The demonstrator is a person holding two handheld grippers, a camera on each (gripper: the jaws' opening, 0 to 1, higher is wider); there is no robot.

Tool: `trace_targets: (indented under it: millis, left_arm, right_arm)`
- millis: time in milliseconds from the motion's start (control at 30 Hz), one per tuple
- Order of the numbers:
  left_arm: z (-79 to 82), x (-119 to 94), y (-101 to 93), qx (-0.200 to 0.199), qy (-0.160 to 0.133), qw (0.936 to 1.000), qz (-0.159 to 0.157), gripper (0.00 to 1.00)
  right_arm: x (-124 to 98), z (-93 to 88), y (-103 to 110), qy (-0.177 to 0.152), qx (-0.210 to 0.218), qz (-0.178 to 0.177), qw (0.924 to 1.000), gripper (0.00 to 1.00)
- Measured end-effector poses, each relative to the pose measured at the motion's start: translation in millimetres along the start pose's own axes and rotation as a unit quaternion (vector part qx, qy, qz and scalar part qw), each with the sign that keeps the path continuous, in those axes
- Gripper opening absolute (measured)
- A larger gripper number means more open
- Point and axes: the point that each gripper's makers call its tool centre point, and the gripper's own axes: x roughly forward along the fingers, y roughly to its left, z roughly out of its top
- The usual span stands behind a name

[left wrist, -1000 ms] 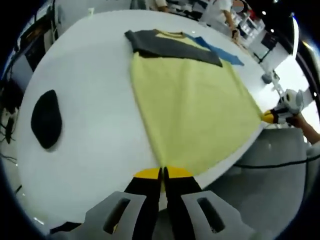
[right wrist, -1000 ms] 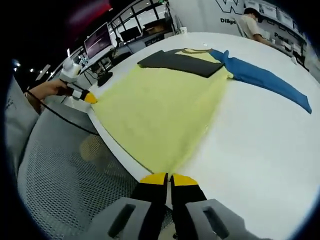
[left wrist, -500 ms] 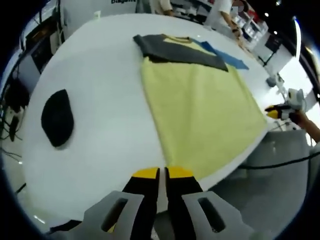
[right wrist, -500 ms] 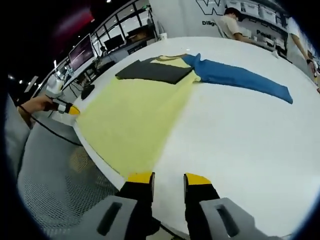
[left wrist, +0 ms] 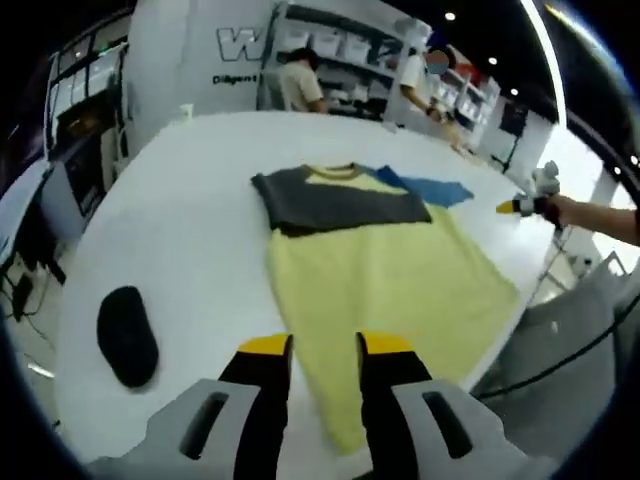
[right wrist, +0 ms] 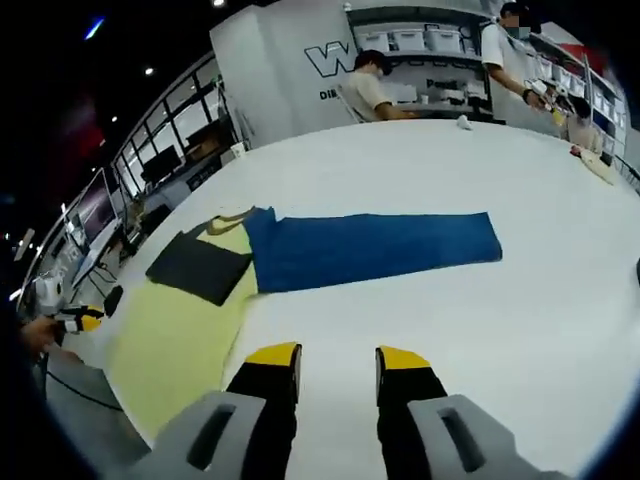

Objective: Fold the garment on the visible template until the final outline fits inside the template.

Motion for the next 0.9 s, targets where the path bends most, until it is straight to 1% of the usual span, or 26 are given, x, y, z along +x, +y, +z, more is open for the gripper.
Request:
trace_targets:
  millis: [33, 67, 100, 167, 200, 300, 333, 400, 467, 500, 533, 567, 600, 633, 667, 700, 733, 767, 800, 833, 900]
  left_arm:
    - [0.5, 0, -0.9, 0.013, -0.001, 0.9999, 0.0, 0.32]
    - [3.1, 1, -4.5, 0.039, -0.011, 0.9991, -0.008, 0.36]
    - [5.3, 1, -7.9, 0.05, -0.022, 0.9984, -0.013, 0.42]
    - [1.3, 1, -10.8, 0.045, -0.018, 0.9986, -0.018, 0.5]
    - [1.3, 0, -13.1, 0.045, -0.018, 0.9987, -0.017, 0.51]
    - [-0.5, -2, -15.6, 0.047, -0.015, 0.9987, -0.011, 0.46]
    - [-5.5, -3, -9.9, 0.047, -0.01, 0.9988, -0.001, 0.45]
    - [-6.1, -5, -8.5, 0.047, -0.013, 0.9988, 0.003, 0.45]
    - [-9.0, -6, -8.1, 0.043, -0.008, 0.999, 0.001, 0.46]
    - [-11.5, -6, -8.6, 0.041, -0.002, 0.9992, -0.001, 0.47]
    - [-12.7, -5, -8.6, 0.04, 0.001, 0.9992, -0.002, 0.49]
    - [-17.0, -6, -7.7, 0.042, 0.013, 0.999, 0.002, 0.51]
    - [-16.8, -7, -9.3, 0.04, 0.018, 0.999, 0.004, 0.53]
    - [-15.4, -7, -9.7, 0.038, 0.015, 0.9992, 0.005, 0.55]
    - [-16.6, -7, -4.9, 0.034, 0.01, 0.9994, 0.005, 0.58]
    - [-14.1, -8, -3.9, 0.026, 0.002, 0.9997, 0.004, 0.61]
    - [-11.2, -10, -7.9, 0.023, -0.001, 0.9997, 0.002, 0.63]
    - [-11.4, -10, -8.9, 0.022, 0.0, 0.9998, -0.002, 0.66]
    - [-15.1, -10, -6.7, 0.017, 0.004, 0.9998, -0.008, 0.67]
    - [-15.5, -11, -7.3, 0.017, 0.008, 0.9998, -0.006, 0.69]
    - [-15.2, -14, -8.8, 0.018, 0.015, 0.9997, 0.0, 0.71]
  right_arm:
    - [1, 2.6, -5, 0.002, -0.003, -0.004, 1.0, 0.25]
    - [4, 8.2, -15, 0.006, -0.003, -0.011, 0.9999, 0.25]
    - [5, 11.7, -21, 0.005, -0.003, -0.014, 0.9999, 0.25]
    - [5, 19.3, -27, 0.003, 0.0, -0.022, 0.9998, 0.25]
    - [6, 23.2, -31, 0.001, 0.002, -0.025, 0.9997, 0.25]
    - [11, 34.4, -48, 0.003, 0.009, -0.038, 0.9992, 0.25]
    - [14, 34.6, -54, 0.016, 0.011, -0.045, 0.9988, 0.25]
    - [19, 37.3, -59, 0.021, 0.006, -0.049, 0.9986, 0.24]
    - [26, 40.4, -67, 0.027, 0.003, -0.054, 0.9982, 0.24]
    - [30, 41.4, -71, 0.03, 0.0, -0.056, 0.998, 0.24]
    - [35, 41.7, -81, 0.037, -0.001, -0.063, 0.9973, 0.23]
    - [29, 39.5, -83, 0.041, 0.01, -0.078, 0.9961, 0.23]
    - [32, 39.7, -87, 0.041, 0.012, -0.08, 0.9959, 0.24]
    - [44, 39.9, -93, 0.041, 0.019, -0.08, 0.9958, 0.24]
    - [47, 39.9, -96, 0.043, 0.026, -0.081, 0.9954, 0.24]
    - [50, 41.0, -102, 0.043, 0.029, -0.084, 0.9951, 0.24]
    - [52, 42.7, -105, 0.042, 0.03, -0.085, 0.995, 0.25]
    - [55, 46.0, -112, 0.041, 0.032, -0.091, 0.9945, 0.25]
    - [56, 48.2, -116, 0.041, 0.033, -0.094, 0.9942, 0.25]
    - [56, 48.9, -116, 0.04, 0.033, -0.095, 0.9941, 0.25]
    - [58, 53.7, -129, 0.048, 0.029, -0.11, 0.9923, 0.25]
